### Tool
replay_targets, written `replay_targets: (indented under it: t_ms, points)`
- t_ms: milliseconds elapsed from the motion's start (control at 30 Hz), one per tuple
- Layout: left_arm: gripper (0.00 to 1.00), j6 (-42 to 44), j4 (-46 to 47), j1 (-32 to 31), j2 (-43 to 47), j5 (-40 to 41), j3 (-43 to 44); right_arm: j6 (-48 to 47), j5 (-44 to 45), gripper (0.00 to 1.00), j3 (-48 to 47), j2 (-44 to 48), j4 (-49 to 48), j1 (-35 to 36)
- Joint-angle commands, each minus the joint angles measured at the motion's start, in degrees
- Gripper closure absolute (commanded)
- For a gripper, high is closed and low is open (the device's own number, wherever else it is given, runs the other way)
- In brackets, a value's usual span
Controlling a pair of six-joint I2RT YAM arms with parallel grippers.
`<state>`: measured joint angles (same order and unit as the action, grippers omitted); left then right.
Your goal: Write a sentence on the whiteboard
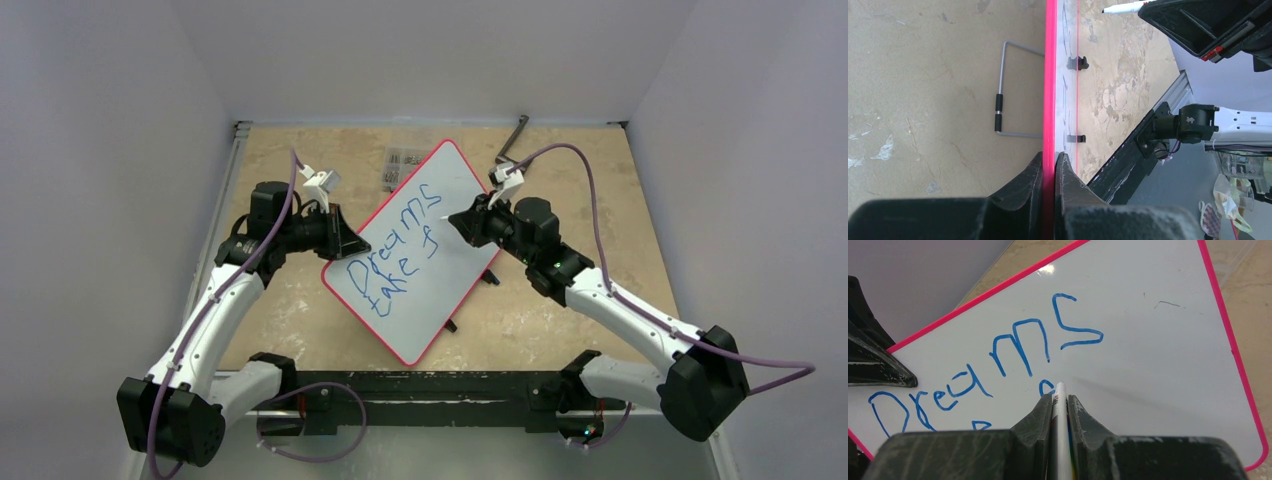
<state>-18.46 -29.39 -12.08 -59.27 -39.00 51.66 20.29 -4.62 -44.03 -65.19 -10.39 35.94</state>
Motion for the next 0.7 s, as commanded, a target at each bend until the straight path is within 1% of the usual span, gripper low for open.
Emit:
replay_targets:
  t_ms: [0,667]
  points:
    - [1.0,7.12,-1.17,-0.4,-0.1,6.11,-0.3,-0.43,2.16,1.0,-0.1,0.56,-2.67,-0.2]
    - [1.0,7.32,-1.37,-0.4,-0.06,6.56,-0.33,-1.03,2.43,1.0,2.77,1.8,-3.94,-0.18]
